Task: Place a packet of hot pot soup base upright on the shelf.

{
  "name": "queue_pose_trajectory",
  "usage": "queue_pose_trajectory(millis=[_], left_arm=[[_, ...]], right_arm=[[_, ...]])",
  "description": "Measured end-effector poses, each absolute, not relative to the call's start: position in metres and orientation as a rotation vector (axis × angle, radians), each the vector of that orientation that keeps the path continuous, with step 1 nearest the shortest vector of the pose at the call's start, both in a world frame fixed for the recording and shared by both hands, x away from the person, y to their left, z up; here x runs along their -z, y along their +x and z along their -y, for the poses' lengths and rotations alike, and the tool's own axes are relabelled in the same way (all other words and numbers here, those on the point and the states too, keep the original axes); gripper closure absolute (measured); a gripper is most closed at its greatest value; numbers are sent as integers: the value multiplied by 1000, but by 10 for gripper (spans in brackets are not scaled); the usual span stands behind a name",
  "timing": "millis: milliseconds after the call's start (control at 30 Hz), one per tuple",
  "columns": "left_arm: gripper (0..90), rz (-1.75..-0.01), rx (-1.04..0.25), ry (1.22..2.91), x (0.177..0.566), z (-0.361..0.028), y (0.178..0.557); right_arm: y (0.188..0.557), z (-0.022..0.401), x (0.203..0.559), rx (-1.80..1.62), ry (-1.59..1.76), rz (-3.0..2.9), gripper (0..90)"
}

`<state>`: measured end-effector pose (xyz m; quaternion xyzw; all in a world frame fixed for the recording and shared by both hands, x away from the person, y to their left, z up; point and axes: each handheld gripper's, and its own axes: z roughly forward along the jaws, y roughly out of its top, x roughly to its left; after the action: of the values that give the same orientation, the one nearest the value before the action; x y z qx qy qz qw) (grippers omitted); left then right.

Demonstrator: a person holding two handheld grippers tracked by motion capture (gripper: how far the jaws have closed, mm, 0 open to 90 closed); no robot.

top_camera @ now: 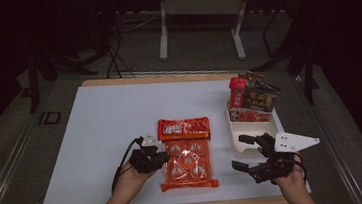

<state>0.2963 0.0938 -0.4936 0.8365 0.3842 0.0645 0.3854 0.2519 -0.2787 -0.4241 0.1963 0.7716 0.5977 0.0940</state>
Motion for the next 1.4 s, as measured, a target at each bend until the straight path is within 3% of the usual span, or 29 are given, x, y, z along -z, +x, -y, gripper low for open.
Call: queue_pose_trajectory(millis=[33,233,267,433,633,1000,1400], left_arm=[[718,-976,-167,2121,491,-95,297],[620,-954,-193,2061,477,-100,302],[545,-949,-184,2043,477,-102,306],[392,-959,-173,2036,482,-106,316],[315,-993,-183,2013,490,-112,335],[305,-1112,-209,1956,511,-125,378],[378,-1172,-171,1963,539,-123,409]], right_arm=[[250,278,424,-1759,576,-2277,138],[248,275,426,-1712,555,-2277,137],[248,275,427,-1711,575,-2254,134],[250,278,425,-1733,646,-2232,112],[247,279,423,-1675,649,-2214,107],[245,274,423,-1666,624,-2234,102],[246,274,425,-1694,619,-2245,102]])
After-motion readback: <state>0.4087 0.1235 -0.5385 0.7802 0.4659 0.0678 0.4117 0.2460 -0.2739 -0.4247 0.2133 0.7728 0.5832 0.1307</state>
